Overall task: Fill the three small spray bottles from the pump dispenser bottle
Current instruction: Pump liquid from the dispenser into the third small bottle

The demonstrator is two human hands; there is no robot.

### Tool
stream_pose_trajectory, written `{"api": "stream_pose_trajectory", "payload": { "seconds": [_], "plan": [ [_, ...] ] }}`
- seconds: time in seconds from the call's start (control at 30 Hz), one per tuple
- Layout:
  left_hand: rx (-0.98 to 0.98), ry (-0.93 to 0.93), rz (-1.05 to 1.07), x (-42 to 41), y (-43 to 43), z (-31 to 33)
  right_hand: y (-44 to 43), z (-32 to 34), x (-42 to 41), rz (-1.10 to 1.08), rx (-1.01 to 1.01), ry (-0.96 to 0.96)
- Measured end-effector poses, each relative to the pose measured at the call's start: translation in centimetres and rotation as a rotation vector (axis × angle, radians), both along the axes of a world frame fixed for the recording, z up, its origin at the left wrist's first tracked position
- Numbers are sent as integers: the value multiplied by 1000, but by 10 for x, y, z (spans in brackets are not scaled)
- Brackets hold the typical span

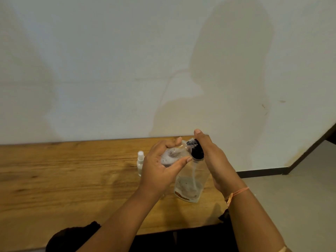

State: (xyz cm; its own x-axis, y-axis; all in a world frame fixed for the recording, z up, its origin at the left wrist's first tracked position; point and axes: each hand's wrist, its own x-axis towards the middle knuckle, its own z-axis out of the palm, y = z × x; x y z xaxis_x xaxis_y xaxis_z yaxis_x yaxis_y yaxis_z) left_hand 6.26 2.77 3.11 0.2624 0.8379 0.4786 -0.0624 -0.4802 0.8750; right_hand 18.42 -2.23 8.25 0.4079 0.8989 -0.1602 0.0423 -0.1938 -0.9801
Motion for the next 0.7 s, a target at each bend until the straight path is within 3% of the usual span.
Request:
{"api": "stream_pose_trajectory", "payload": {
  "seconds": [0.7],
  "plan": [
    [41,-3,13,-1,-1,4,-3,2,-2,-14,-3,50]
  ]
}}
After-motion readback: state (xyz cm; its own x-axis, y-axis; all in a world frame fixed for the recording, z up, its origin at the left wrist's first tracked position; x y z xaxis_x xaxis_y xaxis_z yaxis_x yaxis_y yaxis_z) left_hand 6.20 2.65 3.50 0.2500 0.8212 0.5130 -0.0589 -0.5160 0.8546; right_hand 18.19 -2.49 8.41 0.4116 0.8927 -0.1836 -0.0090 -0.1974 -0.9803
